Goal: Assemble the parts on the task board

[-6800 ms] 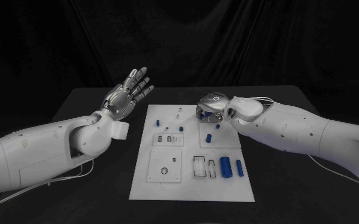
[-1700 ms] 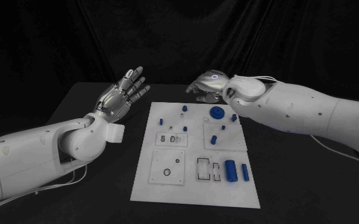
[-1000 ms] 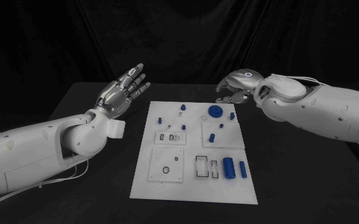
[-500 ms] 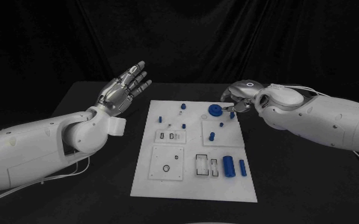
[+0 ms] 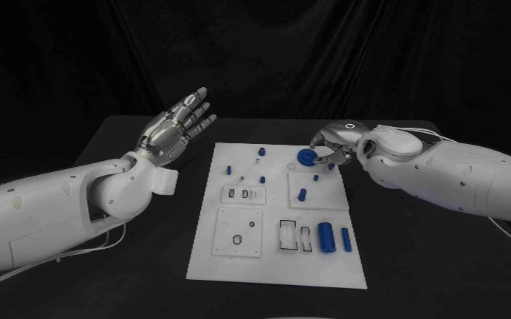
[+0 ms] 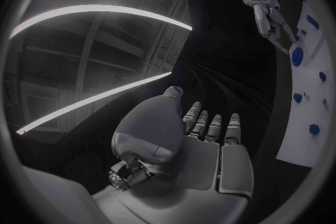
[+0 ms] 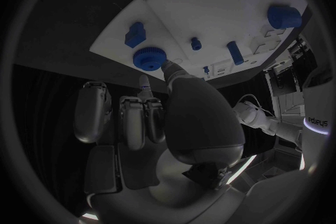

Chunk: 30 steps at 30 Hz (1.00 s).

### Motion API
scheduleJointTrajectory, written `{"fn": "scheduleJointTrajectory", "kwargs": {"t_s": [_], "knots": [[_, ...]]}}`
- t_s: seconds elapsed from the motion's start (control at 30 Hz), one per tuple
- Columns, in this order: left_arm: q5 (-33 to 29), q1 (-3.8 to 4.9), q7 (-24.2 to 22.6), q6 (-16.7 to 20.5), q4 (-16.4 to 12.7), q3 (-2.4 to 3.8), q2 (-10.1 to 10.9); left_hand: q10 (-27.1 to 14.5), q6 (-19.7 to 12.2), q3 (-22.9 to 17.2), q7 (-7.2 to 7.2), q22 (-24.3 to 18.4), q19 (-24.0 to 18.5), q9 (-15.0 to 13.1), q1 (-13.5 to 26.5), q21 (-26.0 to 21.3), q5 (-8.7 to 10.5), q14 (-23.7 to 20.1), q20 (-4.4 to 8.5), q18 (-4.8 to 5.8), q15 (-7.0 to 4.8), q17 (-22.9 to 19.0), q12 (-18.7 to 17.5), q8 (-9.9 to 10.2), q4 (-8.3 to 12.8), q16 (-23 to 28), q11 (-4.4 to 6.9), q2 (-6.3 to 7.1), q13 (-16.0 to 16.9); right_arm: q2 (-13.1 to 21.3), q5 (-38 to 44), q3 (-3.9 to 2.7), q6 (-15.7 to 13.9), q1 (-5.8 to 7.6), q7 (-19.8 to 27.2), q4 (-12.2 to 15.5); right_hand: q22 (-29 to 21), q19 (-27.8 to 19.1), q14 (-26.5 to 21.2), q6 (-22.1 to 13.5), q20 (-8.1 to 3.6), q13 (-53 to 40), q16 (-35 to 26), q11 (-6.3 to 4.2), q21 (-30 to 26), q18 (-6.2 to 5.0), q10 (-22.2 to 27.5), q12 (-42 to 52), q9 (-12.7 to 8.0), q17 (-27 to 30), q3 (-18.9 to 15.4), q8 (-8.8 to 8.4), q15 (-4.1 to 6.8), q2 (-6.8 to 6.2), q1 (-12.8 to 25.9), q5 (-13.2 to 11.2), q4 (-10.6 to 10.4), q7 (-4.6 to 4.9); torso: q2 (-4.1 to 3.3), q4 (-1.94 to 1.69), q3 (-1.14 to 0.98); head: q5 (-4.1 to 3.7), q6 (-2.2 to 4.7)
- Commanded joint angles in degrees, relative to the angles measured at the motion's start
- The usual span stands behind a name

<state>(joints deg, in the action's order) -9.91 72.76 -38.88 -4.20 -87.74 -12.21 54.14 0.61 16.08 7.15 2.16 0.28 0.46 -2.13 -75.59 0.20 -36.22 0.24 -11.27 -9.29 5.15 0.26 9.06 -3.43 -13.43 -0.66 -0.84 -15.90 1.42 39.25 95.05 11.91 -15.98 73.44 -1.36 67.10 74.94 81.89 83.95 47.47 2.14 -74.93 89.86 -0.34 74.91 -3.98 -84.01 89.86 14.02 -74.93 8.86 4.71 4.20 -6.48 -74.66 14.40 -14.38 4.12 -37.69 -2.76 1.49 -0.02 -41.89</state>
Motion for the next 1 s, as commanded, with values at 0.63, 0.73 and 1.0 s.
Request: {"fn": "scheduleJointTrajectory", "kwargs": {"t_s": [0.63, 0.73, 1.0], "knots": [[0.97, 0.02, -5.03, -1.26, 0.10, 0.05, -0.24, 0.08, -0.31, -0.02, 0.18, 0.04, 0.07, -0.03, 0.05, 0.26, -0.05, 0.03, -0.42, -0.90, 0.23, 0.06, 0.33, -0.32, -0.31, -0.31, -0.42, 0.52, 0.02, -2.37, -1.67, -0.04, 0.09, -0.50, -0.21, -3.16, 8.84, 0.31, 6.05, -0.79, 0.47, -15.07, 0.14, 0.65, 0.52, 0.49, -5.99, 0.14, -0.66, -15.07, -0.24, -0.63, -0.43, 1.57, 2.66, 2.43, 0.43, 1.04, -0.01, 0.01, 0.01, -0.26, -0.46], [0.97, 0.01, -5.03, -1.30, 0.14, 0.05, -0.30, 0.08, -0.35, -0.03, 0.18, 0.04, 0.06, -0.03, 0.03, 0.25, -0.09, 0.03, -0.43, -0.90, 0.24, 0.06, 0.30, -0.32, -0.30, -0.31, -0.42, 0.51, 0.01, -2.73, -1.69, -0.04, 0.25, -0.59, -0.46, -3.57, 8.89, 0.30, 6.05, -0.78, 0.55, -15.07, 0.14, 0.76, 0.41, 0.47, -5.99, 0.14, -0.69, -15.07, -0.40, -0.59, -0.49, 1.59, 2.74, 1.08, 0.65, 1.14, 0.01, 0.03, 0.01, -0.27, -0.53], [0.97, 0.01, -5.05, -1.39, 0.09, 0.05, -0.30, 0.08, -0.33, -0.05, 0.19, 0.03, 0.06, -0.03, 0.02, 0.24, -0.12, 0.03, -0.43, -0.90, 0.25, 0.06, 0.28, -0.32, -0.30, -0.31, -0.41, 0.51, 0.01, -3.64, -1.71, -0.04, 0.56, -1.03, -0.71, -4.47, 8.97, 0.26, 6.05, -0.81, 0.71, -15.07, 0.14, 0.94, 0.12, 0.43, -5.99, 0.14, -0.76, -15.07, -0.86, -0.53, -0.64, 1.65, 3.08, -1.94, 0.93, 1.33, -0.01, 0.00, 0.02, -0.23, -0.80]]}}
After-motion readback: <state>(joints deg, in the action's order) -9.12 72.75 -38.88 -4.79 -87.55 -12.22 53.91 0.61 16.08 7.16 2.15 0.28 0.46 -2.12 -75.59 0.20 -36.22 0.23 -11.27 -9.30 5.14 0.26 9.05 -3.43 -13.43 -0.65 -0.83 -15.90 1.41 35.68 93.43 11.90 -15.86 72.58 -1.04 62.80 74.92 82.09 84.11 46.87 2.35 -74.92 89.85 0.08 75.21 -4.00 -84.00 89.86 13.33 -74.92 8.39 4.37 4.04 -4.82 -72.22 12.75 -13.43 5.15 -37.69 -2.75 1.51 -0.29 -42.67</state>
